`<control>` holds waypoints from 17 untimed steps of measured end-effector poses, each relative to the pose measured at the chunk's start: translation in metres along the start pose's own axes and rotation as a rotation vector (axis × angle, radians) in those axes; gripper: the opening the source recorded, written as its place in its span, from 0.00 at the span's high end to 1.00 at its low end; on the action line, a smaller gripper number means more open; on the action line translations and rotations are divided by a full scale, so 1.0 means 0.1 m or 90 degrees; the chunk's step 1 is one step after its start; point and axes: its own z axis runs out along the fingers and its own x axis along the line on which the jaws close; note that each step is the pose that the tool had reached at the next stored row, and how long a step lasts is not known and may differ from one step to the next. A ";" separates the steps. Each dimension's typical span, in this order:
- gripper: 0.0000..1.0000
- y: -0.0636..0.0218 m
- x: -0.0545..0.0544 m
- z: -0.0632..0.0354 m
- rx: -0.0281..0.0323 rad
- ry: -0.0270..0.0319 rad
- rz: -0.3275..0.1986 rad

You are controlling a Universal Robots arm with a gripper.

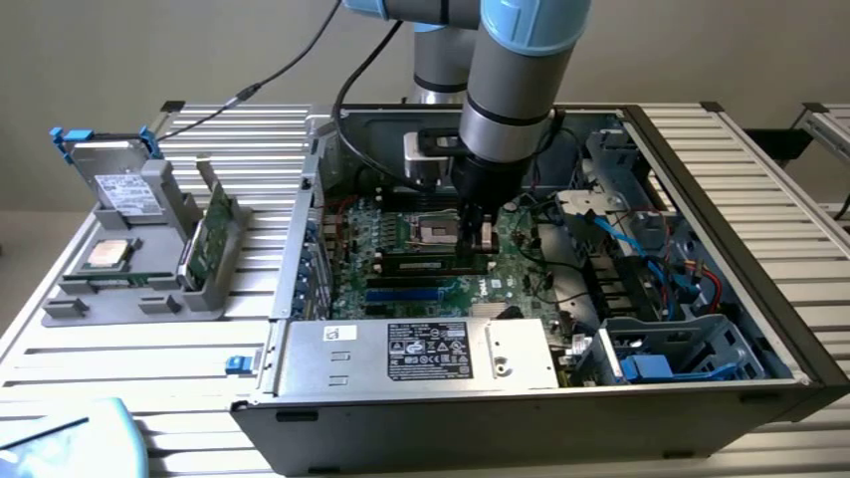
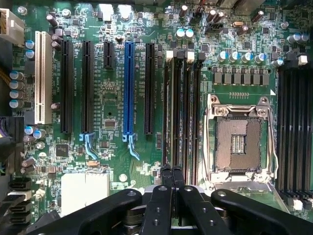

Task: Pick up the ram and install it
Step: 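Press down the ram until it locks into place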

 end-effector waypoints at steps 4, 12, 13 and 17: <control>0.89 0.003 0.00 -0.041 0.0002 -0.0004 0.002; 0.89 0.001 -0.02 -0.047 0.0015 -0.0011 0.009; 0.89 0.001 -0.02 -0.047 0.0016 -0.0010 0.010; 0.89 0.000 -0.02 -0.033 0.0019 -0.0014 0.012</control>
